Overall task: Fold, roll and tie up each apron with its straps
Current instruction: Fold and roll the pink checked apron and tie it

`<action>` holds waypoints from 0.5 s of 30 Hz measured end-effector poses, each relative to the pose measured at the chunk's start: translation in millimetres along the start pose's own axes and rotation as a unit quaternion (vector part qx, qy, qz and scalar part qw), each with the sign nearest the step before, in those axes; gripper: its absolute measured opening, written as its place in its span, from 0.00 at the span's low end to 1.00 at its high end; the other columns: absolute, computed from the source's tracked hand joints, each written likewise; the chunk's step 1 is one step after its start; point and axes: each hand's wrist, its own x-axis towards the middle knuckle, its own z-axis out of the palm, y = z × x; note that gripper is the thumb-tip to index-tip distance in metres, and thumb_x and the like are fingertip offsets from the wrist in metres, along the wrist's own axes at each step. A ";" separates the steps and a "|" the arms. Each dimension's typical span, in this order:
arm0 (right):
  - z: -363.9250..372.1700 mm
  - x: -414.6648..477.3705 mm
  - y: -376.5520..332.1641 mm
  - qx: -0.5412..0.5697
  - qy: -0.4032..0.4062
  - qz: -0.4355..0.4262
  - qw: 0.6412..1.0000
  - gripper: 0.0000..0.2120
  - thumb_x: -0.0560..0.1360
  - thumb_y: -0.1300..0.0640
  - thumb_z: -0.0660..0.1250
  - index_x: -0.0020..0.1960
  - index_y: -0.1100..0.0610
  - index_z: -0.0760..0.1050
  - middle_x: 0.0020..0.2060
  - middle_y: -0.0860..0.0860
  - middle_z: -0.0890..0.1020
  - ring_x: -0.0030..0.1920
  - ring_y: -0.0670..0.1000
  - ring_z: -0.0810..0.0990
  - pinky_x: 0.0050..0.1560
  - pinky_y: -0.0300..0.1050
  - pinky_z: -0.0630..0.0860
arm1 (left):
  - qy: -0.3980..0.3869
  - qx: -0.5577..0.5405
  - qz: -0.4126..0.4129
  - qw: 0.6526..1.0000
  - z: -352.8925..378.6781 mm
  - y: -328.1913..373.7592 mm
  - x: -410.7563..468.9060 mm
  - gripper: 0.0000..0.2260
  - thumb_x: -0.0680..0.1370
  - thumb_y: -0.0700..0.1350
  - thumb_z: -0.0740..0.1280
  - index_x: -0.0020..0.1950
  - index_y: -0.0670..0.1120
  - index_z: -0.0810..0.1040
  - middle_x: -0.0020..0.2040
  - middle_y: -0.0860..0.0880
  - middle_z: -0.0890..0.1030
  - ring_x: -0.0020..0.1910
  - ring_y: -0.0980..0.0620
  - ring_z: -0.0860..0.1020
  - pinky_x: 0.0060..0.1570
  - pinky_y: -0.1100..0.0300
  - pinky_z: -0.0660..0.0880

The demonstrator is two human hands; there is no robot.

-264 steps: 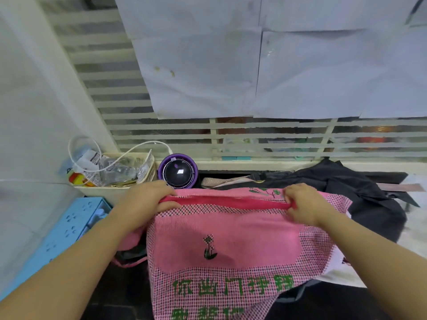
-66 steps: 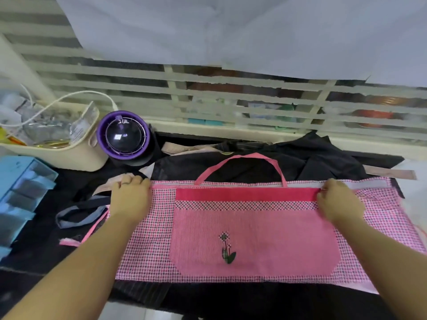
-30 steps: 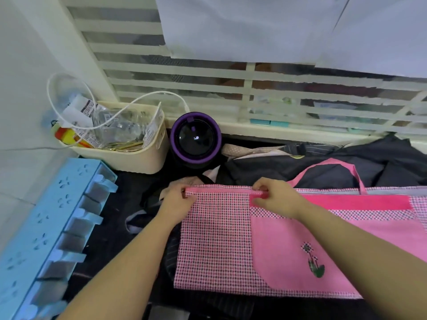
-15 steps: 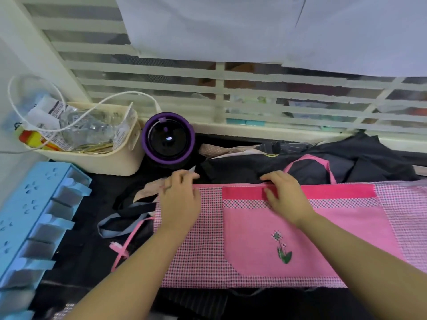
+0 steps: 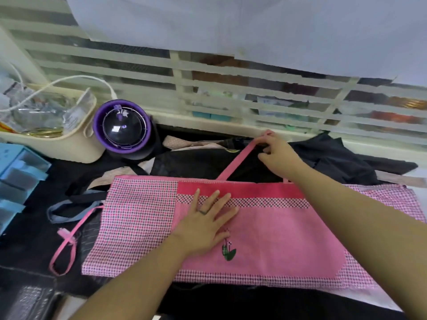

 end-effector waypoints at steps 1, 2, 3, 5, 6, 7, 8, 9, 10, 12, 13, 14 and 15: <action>-4.4 2.2 -2.4 0.001 0.035 -0.021 0.999 0.17 0.77 0.65 0.61 0.65 0.56 0.74 0.65 0.53 0.71 0.47 0.46 0.75 0.41 0.29 0.67 | 0.004 0.003 -0.002 1.000 4.6 1.7 -0.6 0.26 0.81 0.62 0.42 0.76 0.54 0.55 0.78 0.46 0.54 0.76 0.41 0.53 0.70 0.31 0.47; -7.3 3.7 -4.8 -0.002 0.065 -0.037 0.997 0.16 0.77 0.65 0.60 0.63 0.56 0.75 0.63 0.53 0.72 0.45 0.45 0.74 0.39 0.31 0.68 | 0.009 0.014 0.002 1.000 8.4 0.0 -0.7 0.26 0.81 0.61 0.41 0.76 0.53 0.58 0.77 0.46 0.57 0.75 0.42 0.56 0.68 0.32 0.50; -9.5 4.8 -4.5 -0.013 0.074 -0.050 0.996 0.15 0.77 0.66 0.60 0.61 0.56 0.76 0.60 0.52 0.73 0.43 0.45 0.73 0.37 0.33 0.68 | -0.008 0.021 0.005 1.000 8.7 0.9 -0.3 0.26 0.81 0.61 0.41 0.75 0.53 0.58 0.76 0.47 0.59 0.75 0.43 0.56 0.67 0.33 0.51; -14.5 2.5 -1.5 -0.042 0.056 -0.084 0.994 0.15 0.75 0.67 0.60 0.58 0.56 0.77 0.52 0.50 0.75 0.40 0.44 0.73 0.36 0.36 0.69 | -0.012 0.020 0.006 1.000 8.3 1.8 0.0 0.26 0.81 0.61 0.41 0.75 0.54 0.59 0.76 0.47 0.59 0.75 0.43 0.56 0.67 0.34 0.51; -17.0 2.1 1.0 -0.058 0.045 -0.111 0.991 0.16 0.75 0.68 0.60 0.57 0.57 0.78 0.50 0.49 0.76 0.40 0.43 0.73 0.40 0.38 0.73 | -0.003 0.018 0.006 1.000 9.8 1.5 -0.3 0.26 0.81 0.61 0.41 0.75 0.53 0.58 0.76 0.47 0.58 0.75 0.43 0.55 0.67 0.34 0.50; -22.0 2.5 3.2 -0.077 0.038 -0.140 0.986 0.16 0.74 0.69 0.60 0.56 0.58 0.79 0.50 0.48 0.77 0.44 0.43 0.73 0.48 0.41 0.75 | -0.005 0.020 0.003 1.000 8.6 1.9 -0.2 0.26 0.81 0.62 0.41 0.76 0.53 0.58 0.76 0.47 0.58 0.75 0.43 0.55 0.67 0.34 0.50; -27.2 2.9 3.9 -0.095 0.030 -0.165 0.981 0.16 0.73 0.70 0.60 0.54 0.58 0.80 0.52 0.49 0.79 0.48 0.44 0.73 0.54 0.42 0.74 | -0.003 0.025 0.004 1.000 9.7 1.9 -0.8 0.26 0.81 0.62 0.42 0.76 0.53 0.57 0.76 0.47 0.58 0.75 0.43 0.54 0.67 0.34 0.49; -34.2 3.0 4.3 -0.109 0.016 -0.179 0.978 0.15 0.73 0.69 0.60 0.54 0.58 0.80 0.53 0.49 0.80 0.50 0.44 0.73 0.57 0.41 0.72 | -0.002 0.032 0.002 0.999 9.7 3.1 -1.0 0.25 0.81 0.62 0.42 0.76 0.53 0.57 0.76 0.47 0.58 0.75 0.42 0.55 0.67 0.34 0.49; -39.9 3.7 2.2 -0.115 -0.001 -0.182 0.977 0.15 0.73 0.69 0.60 0.53 0.58 0.80 0.53 0.50 0.80 0.49 0.44 0.74 0.55 0.39 0.72 | 0.006 0.035 0.000 0.999 10.8 3.0 -1.5 0.25 0.81 0.62 0.42 0.76 0.53 0.57 0.76 0.47 0.59 0.75 0.42 0.55 0.67 0.34 0.50; -50.5 0.6 -2.0 -0.093 -0.016 -0.162 0.982 0.12 0.75 0.66 0.60 0.51 0.57 0.80 0.49 0.49 0.81 0.42 0.41 0.75 0.46 0.31 0.70 | 0.009 0.034 -0.013 0.999 7.3 6.9 -0.4 0.25 0.81 0.62 0.42 0.75 0.53 0.56 0.75 0.46 0.59 0.74 0.40 0.58 0.66 0.33 0.51; -53.9 -3.3 -1.4 -0.073 0.001 -0.151 0.986 0.11 0.76 0.65 0.61 0.50 0.56 0.81 0.47 0.49 0.82 0.40 0.41 0.76 0.45 0.31 0.70 | 0.007 0.029 -0.020 0.999 2.7 11.2 2.0 0.25 0.81 0.62 0.42 0.75 0.53 0.56 0.75 0.47 0.59 0.74 0.40 0.60 0.65 0.33 0.52; -53.9 -8.8 1.0 -0.056 0.019 -0.142 0.988 0.10 0.76 0.64 0.62 0.49 0.56 0.81 0.46 0.49 0.83 0.41 0.43 0.77 0.46 0.33 0.72 | 0.008 0.020 -0.024 0.999 -0.2 15.4 4.4 0.25 0.82 0.62 0.42 0.75 0.53 0.57 0.75 0.47 0.60 0.73 0.40 0.61 0.65 0.34 0.53; -53.1 -18.5 7.5 -0.050 0.032 -0.137 0.989 0.09 0.76 0.63 0.63 0.50 0.56 0.81 0.45 0.49 0.83 0.43 0.45 0.78 0.48 0.37 0.74 | 0.005 0.012 -0.028 1.000 -3.9 20.4 9.5 0.25 0.82 0.62 0.42 0.75 0.53 0.58 0.75 0.47 0.62 0.73 0.40 0.63 0.64 0.34 0.54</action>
